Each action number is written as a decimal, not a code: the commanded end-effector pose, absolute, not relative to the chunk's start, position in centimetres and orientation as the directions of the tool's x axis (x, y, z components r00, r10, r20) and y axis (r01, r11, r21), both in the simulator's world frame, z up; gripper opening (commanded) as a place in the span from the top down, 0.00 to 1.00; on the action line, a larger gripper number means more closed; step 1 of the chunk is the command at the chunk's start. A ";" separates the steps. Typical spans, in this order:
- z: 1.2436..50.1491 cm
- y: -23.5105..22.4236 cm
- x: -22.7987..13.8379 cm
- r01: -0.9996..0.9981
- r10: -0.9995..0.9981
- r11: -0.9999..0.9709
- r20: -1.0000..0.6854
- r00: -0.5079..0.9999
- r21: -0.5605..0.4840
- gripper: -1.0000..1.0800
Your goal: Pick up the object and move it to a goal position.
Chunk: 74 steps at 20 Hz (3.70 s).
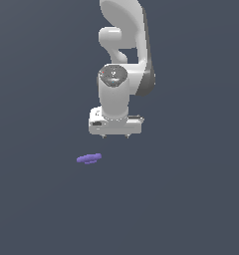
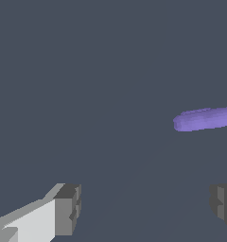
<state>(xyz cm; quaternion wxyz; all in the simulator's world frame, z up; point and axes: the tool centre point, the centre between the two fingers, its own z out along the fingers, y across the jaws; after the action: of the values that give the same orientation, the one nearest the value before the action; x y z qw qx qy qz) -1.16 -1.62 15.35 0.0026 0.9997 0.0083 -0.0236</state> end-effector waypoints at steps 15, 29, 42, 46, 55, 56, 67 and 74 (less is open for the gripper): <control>17.3 -0.1 -0.2 0.075 0.075 -0.997 -0.018 0.997 0.006 0.04; 15.7 -2.3 0.6 -0.171 -0.171 -0.985 -0.020 0.985 -0.003 0.04; 12.9 -6.4 1.9 -0.575 -0.575 -0.818 -0.025 0.818 -0.005 0.04; 12.1 -7.7 2.2 -0.682 -0.681 -0.732 -0.024 0.732 -0.004 0.04; 10.2 -10.8 2.8 -0.871 -0.871 -0.492 -0.017 0.492 0.001 0.04; 10.0 -11.1 2.9 -0.887 -0.887 -0.462 -0.016 0.462 0.001 0.04; 8.6 -13.8 3.2 -0.974 -0.974 -0.225 -0.003 0.225 0.001 0.04; 8.3 -14.3 3.3 -0.985 -0.985 -0.173 0.000 0.173 0.000 0.04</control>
<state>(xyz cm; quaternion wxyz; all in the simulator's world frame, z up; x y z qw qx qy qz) 3.24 -14.26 8.31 0.0000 0.7684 -0.6400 -0.0003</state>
